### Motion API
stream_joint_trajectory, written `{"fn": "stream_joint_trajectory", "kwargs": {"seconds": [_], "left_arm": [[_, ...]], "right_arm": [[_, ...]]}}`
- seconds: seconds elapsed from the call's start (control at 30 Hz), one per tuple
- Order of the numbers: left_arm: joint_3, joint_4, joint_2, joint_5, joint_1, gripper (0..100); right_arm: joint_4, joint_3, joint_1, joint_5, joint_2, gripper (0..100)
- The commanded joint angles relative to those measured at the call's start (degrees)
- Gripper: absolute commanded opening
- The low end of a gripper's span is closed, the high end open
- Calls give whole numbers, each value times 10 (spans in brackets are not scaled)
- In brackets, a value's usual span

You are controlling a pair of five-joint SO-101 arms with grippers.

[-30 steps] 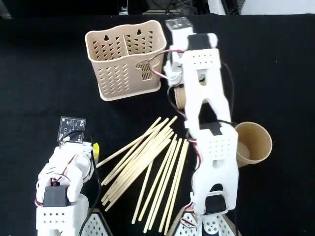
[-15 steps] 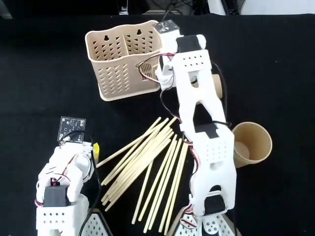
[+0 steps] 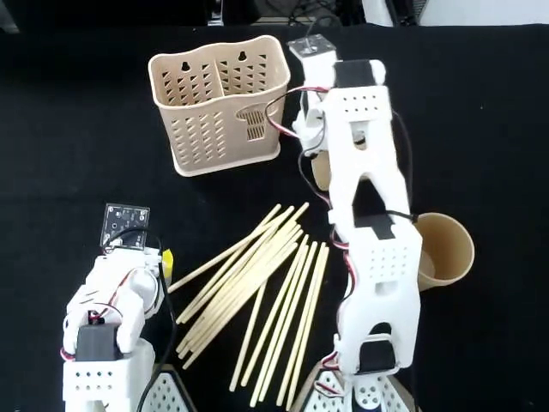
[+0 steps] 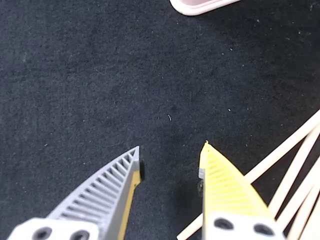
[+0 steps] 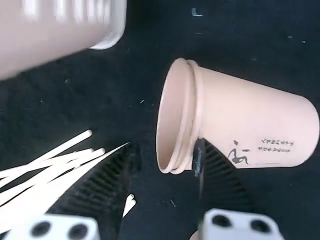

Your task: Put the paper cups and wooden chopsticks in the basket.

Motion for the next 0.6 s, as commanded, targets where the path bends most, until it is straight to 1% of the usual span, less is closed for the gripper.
{"fn": "stream_joint_trajectory", "kwargs": {"seconds": [0.0, 0.37, 0.57], "left_arm": [[-8, -12, -5, -2, -6, 202], [-8, -12, -5, -2, -7, 202], [-6, -26, -5, -2, -8, 202]], "right_arm": [[-15, 0, 41, 2, -4, 191], [-11, 2, 40, 13, 3, 188], [4, -25, -6, 14, -15, 191]]}}
